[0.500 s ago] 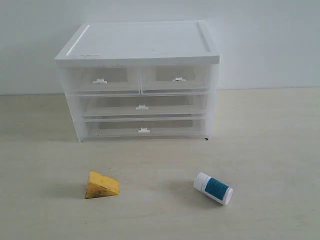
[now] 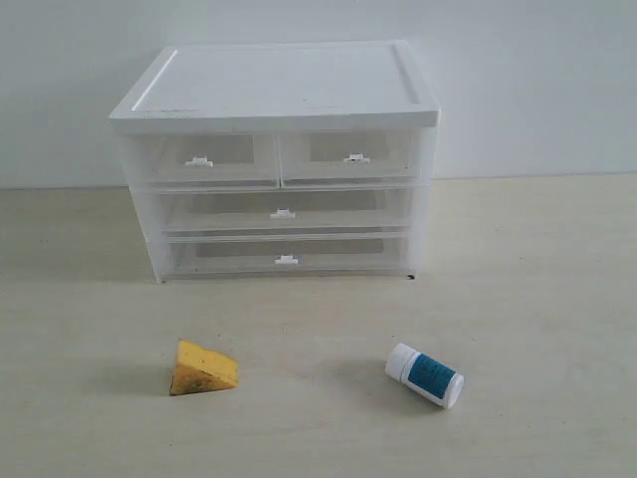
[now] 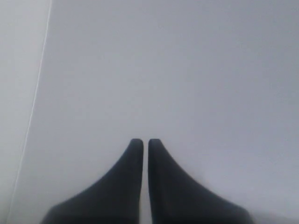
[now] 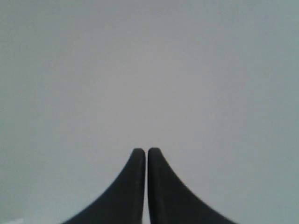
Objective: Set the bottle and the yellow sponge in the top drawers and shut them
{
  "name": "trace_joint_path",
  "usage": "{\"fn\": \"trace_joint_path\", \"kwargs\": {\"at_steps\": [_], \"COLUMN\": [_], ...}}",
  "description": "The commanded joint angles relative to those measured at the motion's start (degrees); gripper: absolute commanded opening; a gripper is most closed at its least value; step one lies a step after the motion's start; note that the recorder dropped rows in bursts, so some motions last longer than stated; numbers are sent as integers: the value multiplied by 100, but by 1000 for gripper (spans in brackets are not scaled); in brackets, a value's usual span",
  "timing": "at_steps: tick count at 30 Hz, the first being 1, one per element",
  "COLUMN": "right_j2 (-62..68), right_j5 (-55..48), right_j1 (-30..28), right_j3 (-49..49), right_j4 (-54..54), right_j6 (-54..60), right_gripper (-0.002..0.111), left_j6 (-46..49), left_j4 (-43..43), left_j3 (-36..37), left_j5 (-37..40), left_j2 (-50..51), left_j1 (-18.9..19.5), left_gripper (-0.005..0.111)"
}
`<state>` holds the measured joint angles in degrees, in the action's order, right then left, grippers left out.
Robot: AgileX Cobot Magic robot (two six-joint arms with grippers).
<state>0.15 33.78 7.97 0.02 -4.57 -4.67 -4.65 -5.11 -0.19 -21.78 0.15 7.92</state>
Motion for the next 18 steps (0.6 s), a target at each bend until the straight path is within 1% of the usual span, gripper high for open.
{"fn": "trace_joint_path", "kwargs": {"at_steps": [1, 4, 6, 8, 9, 12, 13, 14, 18], "right_j2": [-15, -15, -15, -15, -15, 52, 212, 367, 1233], "right_j5": [1316, 1758, 2013, 1942, 1670, 896, 388, 195, -155], "right_j1": [0, 0, 0, 0, 0, 0, 0, 0, 0], "right_j3": [-2, -2, -2, -52, -275, -745, -1121, -1295, -1835], "right_j4": [47, 119, 190, 278, 278, 278, 278, 278, 240], "right_j6": [-384, -1295, -1646, -1729, -1729, -1762, -1762, -1762, -1775], "right_gripper": [0, 0, 0, 0, 0, 0, 0, 0, 0], "left_j6": [-1300, -2530, -2952, -2947, -2876, -2723, -2723, -2723, -2752], "left_j4": [-28, 70, 326, 589, 855, 1158, 1343, 1443, 1735], "left_j3": [19, 19, 19, -123, -312, -640, -851, -979, -1486], "left_j5": [-1596, -2038, -2184, -2197, -2148, -2148, -2106, -2093, -2060], "left_j2": [-15, -15, -15, -15, -15, 264, 559, 754, 1698], "left_j1": [11, 11, 11, 11, 11, 11, 11, 11, 11], "left_gripper": [4, 4, 4, 4, 4, 4, 4, 4, 4]}}
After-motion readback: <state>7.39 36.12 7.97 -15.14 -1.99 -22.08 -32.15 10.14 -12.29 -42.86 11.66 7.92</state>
